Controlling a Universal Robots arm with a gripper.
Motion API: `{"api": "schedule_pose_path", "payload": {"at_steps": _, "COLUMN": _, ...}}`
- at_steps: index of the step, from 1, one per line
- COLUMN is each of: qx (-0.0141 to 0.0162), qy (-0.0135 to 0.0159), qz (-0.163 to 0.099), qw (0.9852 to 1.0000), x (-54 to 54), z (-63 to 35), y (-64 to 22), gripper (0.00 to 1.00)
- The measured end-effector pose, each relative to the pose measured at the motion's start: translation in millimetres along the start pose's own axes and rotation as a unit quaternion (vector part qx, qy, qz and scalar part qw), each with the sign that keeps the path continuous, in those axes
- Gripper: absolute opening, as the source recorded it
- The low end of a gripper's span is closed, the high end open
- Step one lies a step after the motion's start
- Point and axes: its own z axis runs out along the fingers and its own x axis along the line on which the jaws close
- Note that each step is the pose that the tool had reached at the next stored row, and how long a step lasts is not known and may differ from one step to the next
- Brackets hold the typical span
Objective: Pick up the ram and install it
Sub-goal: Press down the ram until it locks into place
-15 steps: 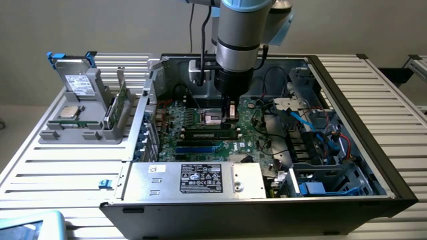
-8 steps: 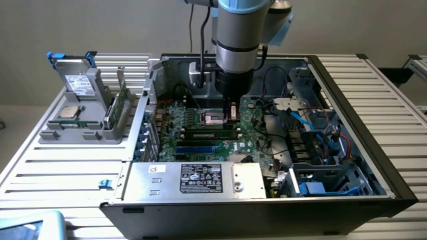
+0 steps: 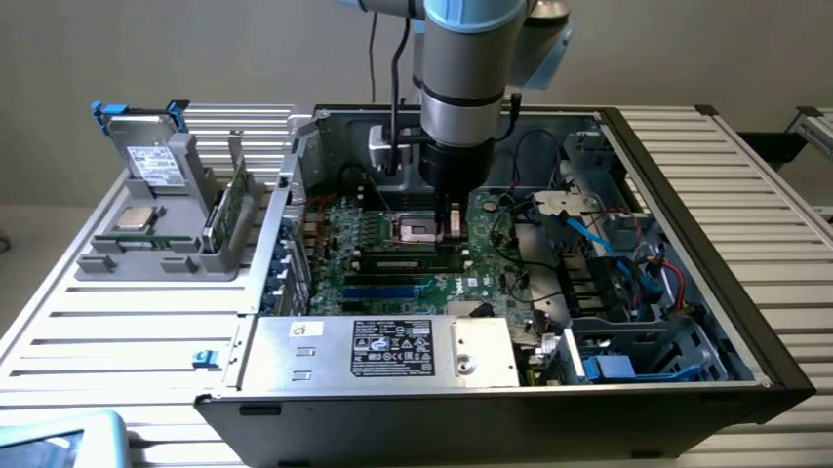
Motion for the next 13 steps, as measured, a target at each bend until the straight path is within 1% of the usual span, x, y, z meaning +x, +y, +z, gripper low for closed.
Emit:
{"api": "schedule_pose_path", "payload": {"at_steps": 8, "qx": 0.0, "qy": 0.002, "qz": 0.0, "qw": 1.0, "x": -0.3, "z": 2.1, "y": -2.3, "gripper": 0.11}}
{"api": "schedule_pose_path", "payload": {"at_steps": 13, "qx": 0.0001, "qy": 0.0024, "qz": 0.0, "qw": 1.0, "x": -1.8, "z": 2.2, "y": -2.0, "gripper": 0.11}}
